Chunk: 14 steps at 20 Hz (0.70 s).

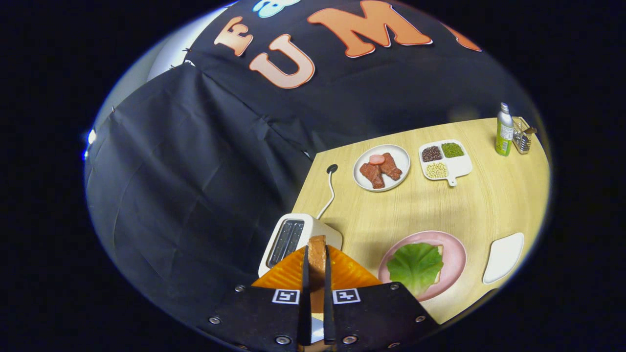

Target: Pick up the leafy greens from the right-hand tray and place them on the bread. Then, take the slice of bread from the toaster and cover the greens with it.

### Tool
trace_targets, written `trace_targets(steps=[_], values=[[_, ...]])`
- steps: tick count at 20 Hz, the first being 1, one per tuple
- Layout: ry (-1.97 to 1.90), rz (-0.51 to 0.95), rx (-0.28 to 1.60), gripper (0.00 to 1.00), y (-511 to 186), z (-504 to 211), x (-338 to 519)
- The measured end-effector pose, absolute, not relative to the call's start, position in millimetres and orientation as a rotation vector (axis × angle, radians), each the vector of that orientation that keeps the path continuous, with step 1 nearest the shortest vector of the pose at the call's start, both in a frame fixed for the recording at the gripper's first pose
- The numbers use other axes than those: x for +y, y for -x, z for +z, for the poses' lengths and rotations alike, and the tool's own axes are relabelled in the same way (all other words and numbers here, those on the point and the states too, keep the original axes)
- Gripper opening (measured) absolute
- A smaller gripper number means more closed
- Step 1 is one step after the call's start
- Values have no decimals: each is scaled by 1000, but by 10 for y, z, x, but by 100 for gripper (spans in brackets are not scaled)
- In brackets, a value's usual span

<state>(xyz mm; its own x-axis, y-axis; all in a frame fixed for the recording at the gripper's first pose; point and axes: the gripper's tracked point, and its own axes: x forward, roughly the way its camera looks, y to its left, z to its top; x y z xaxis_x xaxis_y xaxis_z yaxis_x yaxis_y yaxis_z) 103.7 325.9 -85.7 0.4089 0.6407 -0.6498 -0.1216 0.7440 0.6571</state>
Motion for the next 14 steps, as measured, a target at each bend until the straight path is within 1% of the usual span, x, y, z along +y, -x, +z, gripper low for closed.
trace_targets(steps=[7,14], values=[[-675,499,1070,10,-922,-1380,2877],[-762,485,1095,10,-881,-1903,2687]])
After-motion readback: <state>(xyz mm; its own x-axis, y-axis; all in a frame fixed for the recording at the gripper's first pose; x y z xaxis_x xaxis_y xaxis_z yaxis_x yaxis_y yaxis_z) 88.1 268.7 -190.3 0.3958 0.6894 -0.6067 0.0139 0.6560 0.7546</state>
